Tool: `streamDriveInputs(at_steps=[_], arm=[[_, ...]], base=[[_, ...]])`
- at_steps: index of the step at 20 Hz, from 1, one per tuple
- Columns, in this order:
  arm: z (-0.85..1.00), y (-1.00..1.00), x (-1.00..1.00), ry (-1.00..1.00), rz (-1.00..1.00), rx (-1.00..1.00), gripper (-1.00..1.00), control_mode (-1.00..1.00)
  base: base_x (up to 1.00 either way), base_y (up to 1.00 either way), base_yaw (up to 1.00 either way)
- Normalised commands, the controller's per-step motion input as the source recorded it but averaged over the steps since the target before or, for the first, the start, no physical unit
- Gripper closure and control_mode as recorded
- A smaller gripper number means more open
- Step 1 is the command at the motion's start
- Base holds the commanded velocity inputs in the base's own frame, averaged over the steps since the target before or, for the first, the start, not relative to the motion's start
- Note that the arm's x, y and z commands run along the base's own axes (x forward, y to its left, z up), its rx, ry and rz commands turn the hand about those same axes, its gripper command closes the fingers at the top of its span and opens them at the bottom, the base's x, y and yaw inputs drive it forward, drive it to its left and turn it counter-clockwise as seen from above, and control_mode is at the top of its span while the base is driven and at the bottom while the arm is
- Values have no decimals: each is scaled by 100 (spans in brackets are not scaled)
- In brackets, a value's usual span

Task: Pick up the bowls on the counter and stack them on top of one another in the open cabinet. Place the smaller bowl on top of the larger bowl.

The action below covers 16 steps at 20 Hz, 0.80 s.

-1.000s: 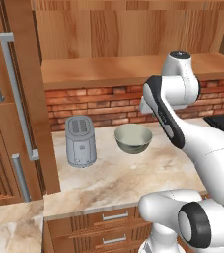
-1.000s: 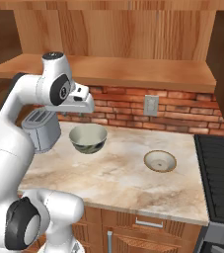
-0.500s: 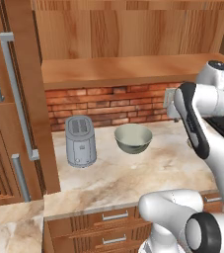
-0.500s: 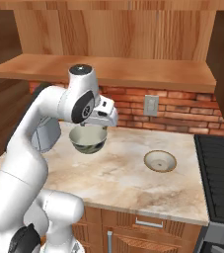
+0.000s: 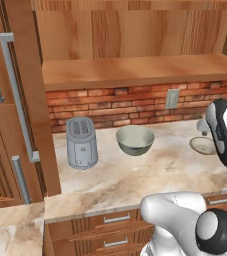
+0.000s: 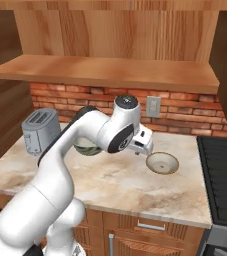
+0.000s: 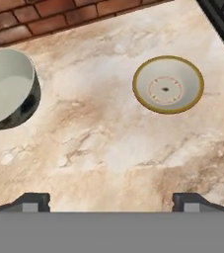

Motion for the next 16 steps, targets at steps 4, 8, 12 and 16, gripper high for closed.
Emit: streamDriveInputs(at_steps=[4,8,12,16], arm=[[-62,-72,26,7,-29,6,-100,-100],[-52,-73,22,13,-32,9,-100,-100],[-47,-74,26,19,-29,10,-100,-100],[-32,-47,21,5,-25,13,-100,-100]], base=[[0,0,0],[0,0,0],[0,0,0],[0,0,0]])
